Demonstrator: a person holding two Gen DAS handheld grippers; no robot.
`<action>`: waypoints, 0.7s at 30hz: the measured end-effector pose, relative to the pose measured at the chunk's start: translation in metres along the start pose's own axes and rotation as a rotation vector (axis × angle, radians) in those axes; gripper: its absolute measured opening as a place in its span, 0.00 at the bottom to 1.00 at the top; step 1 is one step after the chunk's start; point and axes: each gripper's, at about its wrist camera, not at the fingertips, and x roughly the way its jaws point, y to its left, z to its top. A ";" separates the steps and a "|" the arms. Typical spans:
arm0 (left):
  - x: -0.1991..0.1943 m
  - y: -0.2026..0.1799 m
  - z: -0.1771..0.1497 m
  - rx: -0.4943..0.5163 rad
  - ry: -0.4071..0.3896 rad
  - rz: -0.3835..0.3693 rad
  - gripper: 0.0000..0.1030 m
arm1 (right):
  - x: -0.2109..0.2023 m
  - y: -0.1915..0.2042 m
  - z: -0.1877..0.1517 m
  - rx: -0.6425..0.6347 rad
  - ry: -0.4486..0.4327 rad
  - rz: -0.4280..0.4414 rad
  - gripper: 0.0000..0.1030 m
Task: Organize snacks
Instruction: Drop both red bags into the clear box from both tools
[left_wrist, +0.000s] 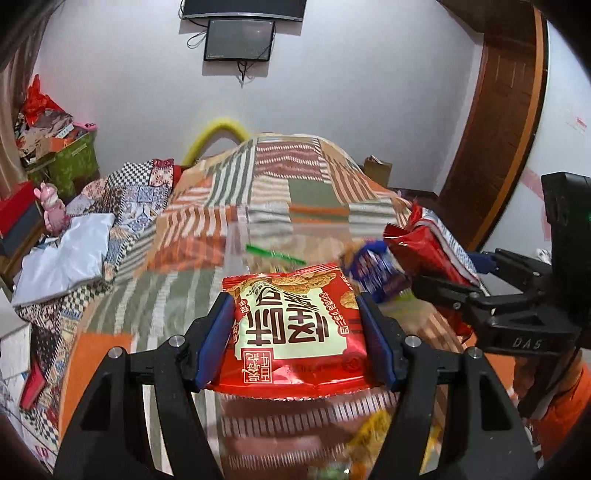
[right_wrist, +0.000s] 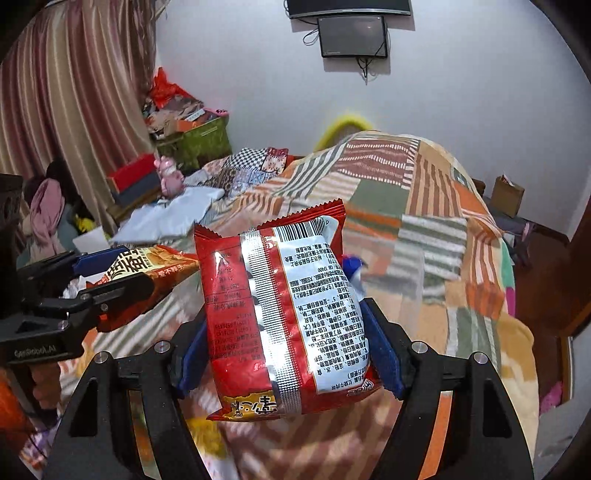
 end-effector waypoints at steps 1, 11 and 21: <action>0.005 0.002 0.005 -0.004 0.003 0.009 0.64 | 0.007 -0.002 0.007 0.006 0.000 0.004 0.70; 0.076 0.022 0.033 -0.021 0.083 0.038 0.64 | 0.068 -0.008 0.040 0.004 0.094 -0.008 0.70; 0.117 0.021 0.035 -0.008 0.136 0.021 0.64 | 0.084 -0.014 0.035 -0.063 0.159 -0.081 0.73</action>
